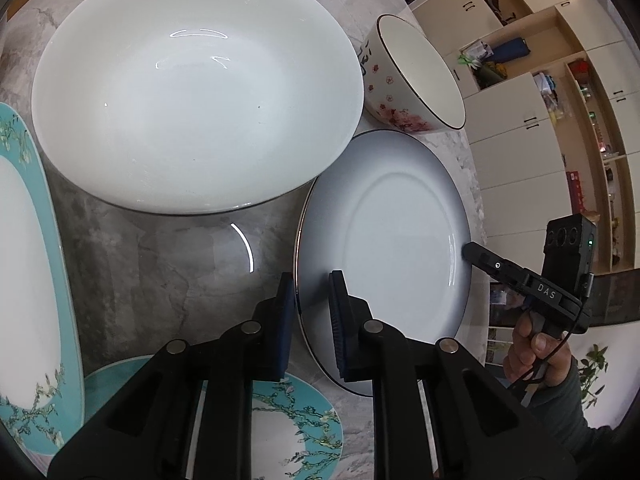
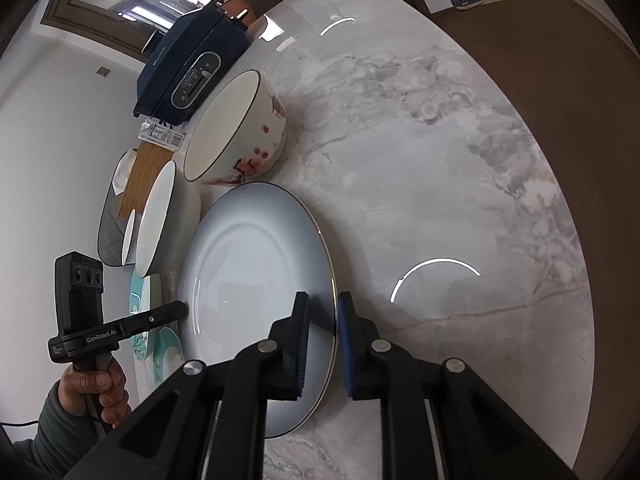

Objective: Organize plates and bowls
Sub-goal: 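Lift the grey-rimmed plate with the right tool and carry it across the table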

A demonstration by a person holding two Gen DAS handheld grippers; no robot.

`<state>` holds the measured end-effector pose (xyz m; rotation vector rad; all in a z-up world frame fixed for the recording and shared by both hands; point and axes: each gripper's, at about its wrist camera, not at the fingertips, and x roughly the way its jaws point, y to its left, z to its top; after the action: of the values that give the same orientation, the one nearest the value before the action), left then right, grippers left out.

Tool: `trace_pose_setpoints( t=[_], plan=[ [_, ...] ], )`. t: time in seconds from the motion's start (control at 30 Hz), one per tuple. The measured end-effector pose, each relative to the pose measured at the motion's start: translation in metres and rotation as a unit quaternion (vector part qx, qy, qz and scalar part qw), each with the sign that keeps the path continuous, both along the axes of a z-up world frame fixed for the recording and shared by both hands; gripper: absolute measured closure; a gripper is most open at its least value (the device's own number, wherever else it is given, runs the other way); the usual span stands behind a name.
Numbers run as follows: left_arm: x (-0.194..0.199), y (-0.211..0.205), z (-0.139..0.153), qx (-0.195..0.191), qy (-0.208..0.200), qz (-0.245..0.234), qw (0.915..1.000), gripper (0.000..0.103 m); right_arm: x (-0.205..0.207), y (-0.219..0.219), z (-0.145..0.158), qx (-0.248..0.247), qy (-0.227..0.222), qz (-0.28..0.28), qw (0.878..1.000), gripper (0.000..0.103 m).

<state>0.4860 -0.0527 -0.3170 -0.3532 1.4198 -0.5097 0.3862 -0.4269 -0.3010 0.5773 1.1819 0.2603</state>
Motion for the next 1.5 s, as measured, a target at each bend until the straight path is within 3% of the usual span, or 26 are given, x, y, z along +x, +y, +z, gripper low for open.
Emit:
trace_pose_setpoints(
  t=[0.4, 0.67, 1.03, 1.5],
  plan=[
    [-0.017, 0.008, 0.023, -0.005, -0.015, 0.009, 0.9998, 0.089, -0.008, -0.005, 0.018, -0.002, -0.002, -0.012, 1.0, 0.087],
    [-0.054, 0.031, 0.055, -0.013, -0.037, 0.018, 0.9991, 0.089, -0.034, 0.007, 0.054, -0.006, -0.021, 0.001, 1.0, 0.087],
    [-0.149, 0.088, 0.08, -0.022, -0.046, 0.048, 0.9975, 0.09, -0.104, 0.054, 0.078, -0.01, -0.031, 0.04, 0.999, 0.087],
    [-0.284, 0.17, 0.052, -0.005, -0.022, 0.077, 0.9968, 0.09, -0.202, 0.132, 0.047, -0.015, 0.006, 0.099, 0.995, 0.086]
  ],
)
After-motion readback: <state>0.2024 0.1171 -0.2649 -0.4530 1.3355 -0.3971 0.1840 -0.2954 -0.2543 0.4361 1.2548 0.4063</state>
